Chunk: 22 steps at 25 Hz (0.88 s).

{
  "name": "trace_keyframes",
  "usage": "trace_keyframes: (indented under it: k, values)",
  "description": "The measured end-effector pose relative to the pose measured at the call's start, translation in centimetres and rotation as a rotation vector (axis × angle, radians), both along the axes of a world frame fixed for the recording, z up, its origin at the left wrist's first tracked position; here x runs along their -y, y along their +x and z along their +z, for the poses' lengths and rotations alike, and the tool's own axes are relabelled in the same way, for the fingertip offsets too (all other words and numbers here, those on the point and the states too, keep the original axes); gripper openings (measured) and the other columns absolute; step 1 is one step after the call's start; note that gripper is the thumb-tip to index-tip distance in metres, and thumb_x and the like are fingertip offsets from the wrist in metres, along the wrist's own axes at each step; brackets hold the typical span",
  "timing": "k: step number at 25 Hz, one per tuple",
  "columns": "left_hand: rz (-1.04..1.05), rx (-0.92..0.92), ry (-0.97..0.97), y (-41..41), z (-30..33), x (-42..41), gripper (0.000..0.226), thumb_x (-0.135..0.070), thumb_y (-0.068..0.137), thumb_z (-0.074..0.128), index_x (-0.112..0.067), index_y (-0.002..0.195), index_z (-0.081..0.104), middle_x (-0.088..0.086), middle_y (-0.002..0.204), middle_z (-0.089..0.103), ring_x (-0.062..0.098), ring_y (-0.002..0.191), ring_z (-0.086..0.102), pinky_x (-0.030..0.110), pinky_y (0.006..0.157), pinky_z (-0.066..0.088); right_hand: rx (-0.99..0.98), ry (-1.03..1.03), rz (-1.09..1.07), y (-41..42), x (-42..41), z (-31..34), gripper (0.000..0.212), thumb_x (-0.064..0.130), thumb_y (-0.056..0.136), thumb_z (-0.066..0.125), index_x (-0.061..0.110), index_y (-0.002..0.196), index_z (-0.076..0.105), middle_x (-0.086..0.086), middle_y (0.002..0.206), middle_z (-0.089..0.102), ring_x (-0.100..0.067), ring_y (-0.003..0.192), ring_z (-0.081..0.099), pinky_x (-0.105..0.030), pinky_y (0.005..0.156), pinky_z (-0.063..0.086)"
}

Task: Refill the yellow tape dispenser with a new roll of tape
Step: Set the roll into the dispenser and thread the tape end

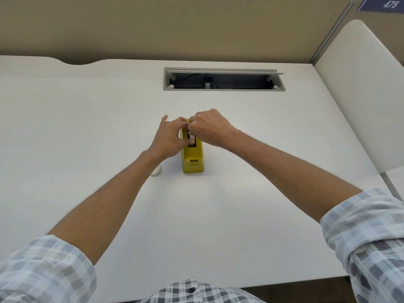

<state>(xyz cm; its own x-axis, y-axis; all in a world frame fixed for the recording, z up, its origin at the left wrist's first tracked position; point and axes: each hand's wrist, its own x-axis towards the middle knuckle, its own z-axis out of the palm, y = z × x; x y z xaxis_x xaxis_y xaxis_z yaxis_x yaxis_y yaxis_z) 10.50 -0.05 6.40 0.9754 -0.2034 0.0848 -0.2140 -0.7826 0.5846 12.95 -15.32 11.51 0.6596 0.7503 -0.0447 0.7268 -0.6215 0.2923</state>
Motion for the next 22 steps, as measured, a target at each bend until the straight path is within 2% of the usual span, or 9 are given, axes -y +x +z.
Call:
trace_keyframes:
  k: [6,9,11,18,22]
  values:
    - [0.037,-0.014,-0.111,-0.1,-0.2,0.3,0.039,-0.023,0.073,0.080,-0.023,0.109,0.065,-0.003,0.114,0.064,0.017,0.108,0.056,0.046,0.119,0.013,0.026,-0.062,0.046,-0.4,-0.1,0.4,0.015,0.019,0.099,0.055,0.012,0.095,0.068,-0.004,0.095,0.069,-0.020,0.084,0.064,-0.029,0.060,0.044]
    - [0.037,-0.024,-0.142,-0.1,-0.2,0.3,0.035,-0.023,0.071,0.081,-0.022,0.103,0.066,-0.003,0.107,0.065,0.015,0.097,0.054,0.050,0.116,0.020,0.036,-0.084,0.082,-0.8,0.1,0.6,0.015,0.017,0.098,0.055,0.011,0.096,0.069,-0.004,0.100,0.068,-0.020,0.087,0.064,-0.027,0.058,0.038]
    - [0.034,-0.017,-0.136,0.0,-0.2,0.2,0.032,-0.024,0.071,0.081,-0.021,0.099,0.065,-0.003,0.105,0.064,0.014,0.094,0.053,0.050,0.115,0.022,0.037,-0.098,0.082,-0.9,0.2,0.5,0.016,0.016,0.099,0.054,0.012,0.096,0.069,-0.003,0.101,0.067,-0.020,0.088,0.063,-0.028,0.059,0.039]
    - [0.048,0.008,-0.153,-0.4,-0.3,0.4,0.032,-0.021,0.074,0.079,-0.017,0.102,0.065,-0.001,0.105,0.065,0.016,0.093,0.056,0.046,0.116,0.023,0.062,-0.090,0.091,-1.2,-0.1,0.3,0.011,0.011,0.096,0.056,0.010,0.092,0.066,-0.006,0.098,0.067,-0.022,0.083,0.063,-0.029,0.056,0.036]
    - [0.052,0.008,-0.151,-0.5,-0.4,0.4,0.037,-0.023,0.075,0.078,-0.017,0.109,0.066,-0.003,0.112,0.065,0.018,0.103,0.057,0.045,0.118,0.019,0.051,-0.039,0.066,-1.0,0.1,-0.1,0.009,0.013,0.096,0.056,0.010,0.100,0.064,-0.005,0.100,0.066,-0.022,0.084,0.063,-0.030,0.056,0.041]
